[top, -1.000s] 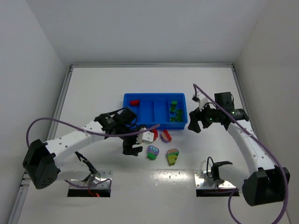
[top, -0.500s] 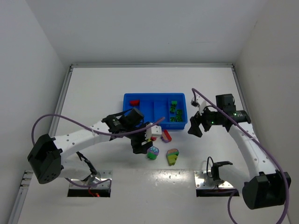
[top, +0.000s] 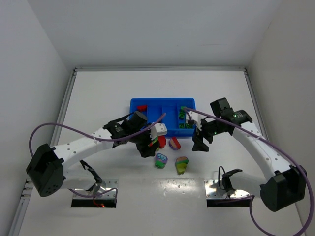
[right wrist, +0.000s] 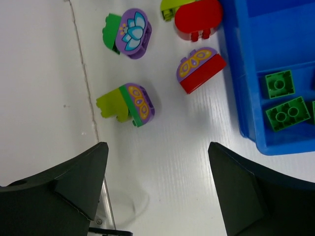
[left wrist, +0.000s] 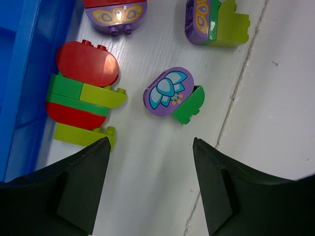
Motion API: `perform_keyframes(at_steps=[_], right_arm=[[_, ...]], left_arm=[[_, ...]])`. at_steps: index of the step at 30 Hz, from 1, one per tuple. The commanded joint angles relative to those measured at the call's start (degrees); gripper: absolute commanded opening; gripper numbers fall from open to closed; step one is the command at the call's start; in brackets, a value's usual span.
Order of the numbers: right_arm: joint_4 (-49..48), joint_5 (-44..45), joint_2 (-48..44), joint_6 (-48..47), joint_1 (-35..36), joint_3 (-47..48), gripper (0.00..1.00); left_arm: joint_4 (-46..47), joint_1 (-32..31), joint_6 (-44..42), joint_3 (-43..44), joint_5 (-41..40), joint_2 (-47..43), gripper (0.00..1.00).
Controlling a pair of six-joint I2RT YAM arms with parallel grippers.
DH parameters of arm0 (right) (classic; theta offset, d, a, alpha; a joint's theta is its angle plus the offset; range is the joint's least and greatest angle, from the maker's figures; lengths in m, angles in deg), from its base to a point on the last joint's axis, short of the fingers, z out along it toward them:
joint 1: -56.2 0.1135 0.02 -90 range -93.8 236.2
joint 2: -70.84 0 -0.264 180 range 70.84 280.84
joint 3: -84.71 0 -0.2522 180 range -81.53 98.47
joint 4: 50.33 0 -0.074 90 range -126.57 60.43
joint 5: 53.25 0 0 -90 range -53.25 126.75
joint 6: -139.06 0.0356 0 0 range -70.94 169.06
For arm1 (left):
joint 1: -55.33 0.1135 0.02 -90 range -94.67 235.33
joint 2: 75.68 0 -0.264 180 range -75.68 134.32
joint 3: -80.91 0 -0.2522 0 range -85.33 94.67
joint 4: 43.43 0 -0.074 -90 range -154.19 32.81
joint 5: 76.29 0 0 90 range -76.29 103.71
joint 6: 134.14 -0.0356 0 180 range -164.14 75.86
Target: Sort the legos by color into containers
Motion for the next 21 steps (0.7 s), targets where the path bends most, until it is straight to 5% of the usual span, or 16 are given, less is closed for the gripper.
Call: perform_keyframes(at_steps=[1,15,21], right_arm=[[0.0,0.8,-0.1,-4.3,0.6,-0.9,0.83],[-7.7,2.6,1.0,7.8,3.4,-2.9,0.82],[-19.3,8.6,5.0,27.4,9.8,-2.9,0.73]], left_arm=[[2.5,0.6,1.7,-0.5,-0.3,-1.5,0.74],[4.2,0.6,0.4,1.5,2.1,1.2,0.74],[4.2,0.6,1.6,2.0,-5.5,-1.8,0.74]])
